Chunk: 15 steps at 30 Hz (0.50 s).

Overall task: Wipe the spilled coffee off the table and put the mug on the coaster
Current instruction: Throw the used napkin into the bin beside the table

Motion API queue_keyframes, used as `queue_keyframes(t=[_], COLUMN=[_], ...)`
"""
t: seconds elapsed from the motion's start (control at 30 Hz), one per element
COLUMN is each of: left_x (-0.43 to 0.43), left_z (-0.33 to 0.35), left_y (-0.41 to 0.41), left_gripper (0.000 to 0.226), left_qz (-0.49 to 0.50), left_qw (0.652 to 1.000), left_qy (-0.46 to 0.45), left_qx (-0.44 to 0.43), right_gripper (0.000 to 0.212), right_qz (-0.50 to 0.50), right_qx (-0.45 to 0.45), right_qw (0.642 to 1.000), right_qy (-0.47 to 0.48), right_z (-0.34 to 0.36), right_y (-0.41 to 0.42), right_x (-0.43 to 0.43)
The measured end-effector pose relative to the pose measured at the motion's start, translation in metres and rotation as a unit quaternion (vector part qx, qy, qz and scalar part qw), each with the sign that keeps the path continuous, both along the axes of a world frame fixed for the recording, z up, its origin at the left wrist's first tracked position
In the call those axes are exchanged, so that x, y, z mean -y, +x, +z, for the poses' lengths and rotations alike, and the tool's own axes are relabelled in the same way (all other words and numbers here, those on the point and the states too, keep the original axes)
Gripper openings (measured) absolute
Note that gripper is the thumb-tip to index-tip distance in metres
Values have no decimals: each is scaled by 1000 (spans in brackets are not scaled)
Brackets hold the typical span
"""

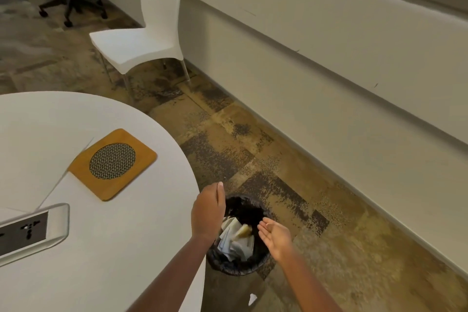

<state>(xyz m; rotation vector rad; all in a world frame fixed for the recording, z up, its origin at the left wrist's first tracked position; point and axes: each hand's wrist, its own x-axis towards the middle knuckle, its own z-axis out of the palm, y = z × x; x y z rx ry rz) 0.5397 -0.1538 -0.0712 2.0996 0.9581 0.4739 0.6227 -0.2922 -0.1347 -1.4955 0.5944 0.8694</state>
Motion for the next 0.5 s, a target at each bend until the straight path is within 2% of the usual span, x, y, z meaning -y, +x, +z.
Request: queue_keyframes(t=[0.17,0.37,0.5], left_x=[-17,-53,-83], left_z=[22,46,66], left_y=[-21,-66,-103], left_gripper=[31,28,24], left_qz=[47,121,155], left_qw=[999,992,984], left_qy=[11,47,72], left_qx=[18,9,-45], right_gripper=[36,35,32], right_qz=[40,106,173], right_qx=[33,81,108], right_qw=[998,984,968], right_qy=[46,116,149], right_z=[31,86,116], right_y=[-3,-15,-37], right_x=[-10,-71,-123])
